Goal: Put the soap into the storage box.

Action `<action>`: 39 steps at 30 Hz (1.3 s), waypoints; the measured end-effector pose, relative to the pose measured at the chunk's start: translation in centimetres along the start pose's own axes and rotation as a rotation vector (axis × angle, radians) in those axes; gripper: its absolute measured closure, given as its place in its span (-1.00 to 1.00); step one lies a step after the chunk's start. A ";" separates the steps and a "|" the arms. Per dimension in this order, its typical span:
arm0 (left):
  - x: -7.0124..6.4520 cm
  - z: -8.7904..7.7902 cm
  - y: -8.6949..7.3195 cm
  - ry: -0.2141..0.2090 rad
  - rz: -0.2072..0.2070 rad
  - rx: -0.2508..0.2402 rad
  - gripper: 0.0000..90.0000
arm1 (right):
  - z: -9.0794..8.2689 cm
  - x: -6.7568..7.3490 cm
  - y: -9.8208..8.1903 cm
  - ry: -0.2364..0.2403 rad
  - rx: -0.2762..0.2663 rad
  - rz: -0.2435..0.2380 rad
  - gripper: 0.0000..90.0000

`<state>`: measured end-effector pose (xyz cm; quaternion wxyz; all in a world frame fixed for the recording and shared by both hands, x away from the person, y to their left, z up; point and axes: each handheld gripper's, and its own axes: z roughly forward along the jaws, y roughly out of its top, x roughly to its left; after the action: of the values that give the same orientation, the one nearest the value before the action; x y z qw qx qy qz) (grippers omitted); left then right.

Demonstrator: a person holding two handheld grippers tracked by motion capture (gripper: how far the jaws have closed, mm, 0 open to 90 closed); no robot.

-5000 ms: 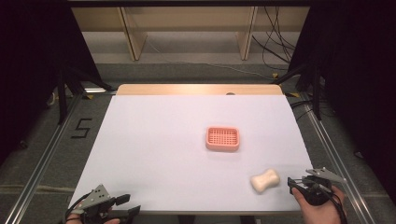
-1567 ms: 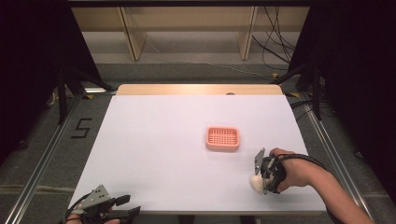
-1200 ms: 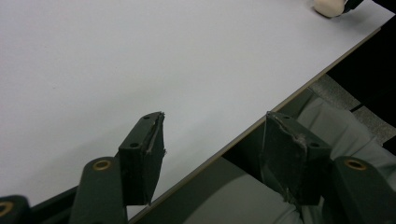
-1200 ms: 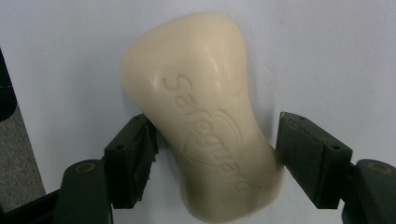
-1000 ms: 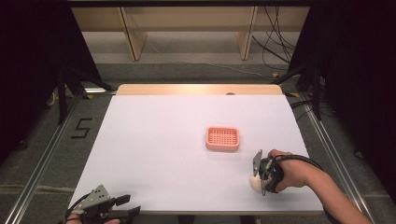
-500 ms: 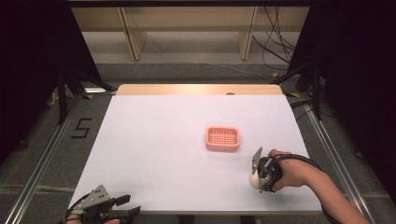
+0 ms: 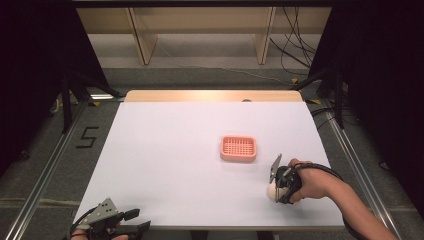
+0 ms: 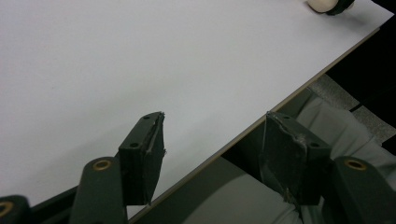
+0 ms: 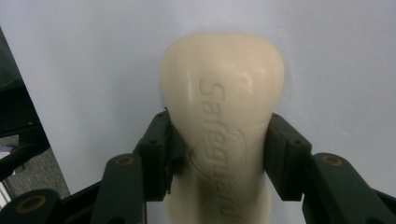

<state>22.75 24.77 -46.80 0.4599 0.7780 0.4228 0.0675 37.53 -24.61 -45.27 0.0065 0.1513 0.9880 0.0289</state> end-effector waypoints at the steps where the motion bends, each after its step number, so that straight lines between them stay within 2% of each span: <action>1: 0.0 0.0 0.0 0.000 0.000 0.001 -0.15 | 0.0 0.1 0.0 -0.001 -0.003 0.016 0.12; 2: 0.0 0.0 0.0 0.001 0.000 0.000 -0.15 | 0.0 -0.1 0.0 0.000 -0.006 0.017 0.12; 5: 0.0 0.0 0.0 0.001 -0.001 -0.001 -0.15 | 0.0 -0.1 -0.1 0.005 -0.010 0.076 0.12; 7: 0.0 0.0 0.0 0.001 -0.002 -0.001 -0.15 | -0.1 -0.2 -0.1 0.017 -0.003 0.083 0.12; 11: 0.0 0.0 0.0 0.000 -0.018 0.005 -0.15 | -0.1 -0.1 -0.2 0.001 -0.021 0.106 0.12; 13: 0.0 0.0 0.0 0.001 -0.019 0.004 -0.15 | -0.2 -0.1 -0.2 0.010 -0.023 0.117 0.12; 15: 0.0 0.0 0.0 0.002 -0.003 -0.003 -0.15 | -0.4 -0.2 -0.3 0.008 -0.023 0.118 0.12; 19: 0.0 0.0 0.0 0.001 -0.019 0.005 -0.15 | -0.7 -0.2 -0.4 0.004 -0.041 0.137 0.12; 22: 0.0 0.0 0.0 0.003 -0.004 -0.003 -0.15 | -1.0 -0.1 -0.4 -0.003 -0.052 0.157 0.12; 23: 0.0 0.0 0.0 0.003 -0.004 -0.002 -0.15 | -1.1 -0.1 -0.5 0.008 -0.050 0.159 0.12; 24: 0.0 0.0 0.0 0.003 -0.018 0.002 -0.15 | -1.2 -0.2 -0.6 -0.003 -0.056 0.149 0.12; 25: 0.0 0.0 0.0 0.003 -0.003 -0.004 -0.15 | -1.3 -0.2 -0.6 -0.005 -0.055 0.157 0.12; 27: 0.0 0.0 0.0 0.003 -0.003 -0.004 -0.15 | -1.4 -0.1 -0.6 -0.006 -0.052 0.176 0.12; 30: 0.0 0.0 0.0 0.003 -0.017 0.004 -0.15 | -1.6 -0.3 -0.7 -0.004 -0.066 0.151 0.12; 31: 0.0 0.0 0.0 0.004 -0.003 -0.004 -0.15 | -1.7 -0.2 -0.7 -0.007 -0.062 0.172 0.12; 32: 0.0 0.0 0.0 0.005 -0.012 0.000 -0.15 | -1.8 -0.2 -0.7 -0.006 -0.061 0.178 0.12; 36: 0.0 0.0 0.0 0.004 0.000 -0.001 -0.15 | -2.0 -0.5 -0.8 -0.010 -0.076 0.160 0.12; 39: 0.0 0.0 0.0 0.003 0.000 -0.001 -0.15 | -2.2 -0.6 -0.8 -0.012 -0.077 0.164 0.12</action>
<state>22.75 24.77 -46.78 0.4599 0.7776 0.4233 0.0688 37.82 -25.71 -43.08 0.0159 0.2315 0.9704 0.0665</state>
